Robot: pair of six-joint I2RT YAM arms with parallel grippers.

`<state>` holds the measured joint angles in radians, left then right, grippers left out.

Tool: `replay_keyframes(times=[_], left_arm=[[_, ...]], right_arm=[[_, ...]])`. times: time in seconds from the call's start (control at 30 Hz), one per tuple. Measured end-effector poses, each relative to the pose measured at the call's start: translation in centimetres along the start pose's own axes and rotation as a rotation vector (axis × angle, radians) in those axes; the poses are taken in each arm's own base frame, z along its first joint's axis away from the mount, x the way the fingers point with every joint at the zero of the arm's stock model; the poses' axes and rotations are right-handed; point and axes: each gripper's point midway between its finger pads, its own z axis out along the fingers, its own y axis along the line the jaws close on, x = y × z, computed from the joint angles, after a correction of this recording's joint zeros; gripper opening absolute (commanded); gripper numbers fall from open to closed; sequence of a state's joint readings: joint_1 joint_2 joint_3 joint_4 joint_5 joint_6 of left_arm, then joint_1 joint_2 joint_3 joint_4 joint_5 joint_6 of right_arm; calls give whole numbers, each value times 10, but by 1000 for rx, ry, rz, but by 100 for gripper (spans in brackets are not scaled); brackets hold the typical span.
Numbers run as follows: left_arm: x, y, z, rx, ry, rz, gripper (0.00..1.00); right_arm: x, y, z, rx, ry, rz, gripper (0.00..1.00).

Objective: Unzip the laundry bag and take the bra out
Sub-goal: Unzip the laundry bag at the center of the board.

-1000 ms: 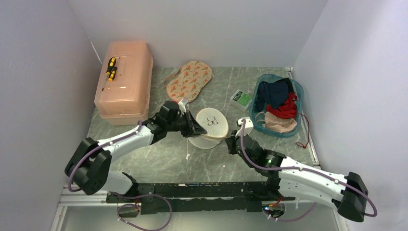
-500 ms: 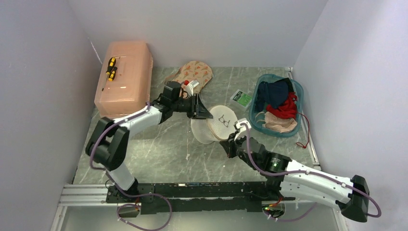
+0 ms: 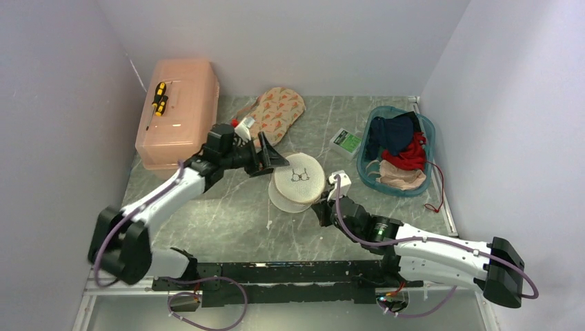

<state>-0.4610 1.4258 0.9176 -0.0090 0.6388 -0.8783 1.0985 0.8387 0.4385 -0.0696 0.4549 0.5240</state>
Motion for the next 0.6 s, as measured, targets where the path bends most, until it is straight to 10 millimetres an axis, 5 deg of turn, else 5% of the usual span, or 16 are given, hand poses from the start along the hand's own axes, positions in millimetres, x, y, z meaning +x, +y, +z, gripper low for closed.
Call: replay_keyframes(times=[0.13, 0.23, 0.47, 0.6], left_arm=[[-3, -39, -44, -1, -131, 25, 94], [15, -45, -60, -16, -170, -29, 94], [88, -14, -34, -158, -61, -197, 90], [97, -5, -20, -209, -62, -255, 86]], right_arm=[[1, 0, 5, 21, 11, -6, 0], [1, 3, 10, 24, 16, -9, 0], [-9, 14, 18, 12, 4, -2, 0], [-14, 18, 19, 0, -6, 4, 0]])
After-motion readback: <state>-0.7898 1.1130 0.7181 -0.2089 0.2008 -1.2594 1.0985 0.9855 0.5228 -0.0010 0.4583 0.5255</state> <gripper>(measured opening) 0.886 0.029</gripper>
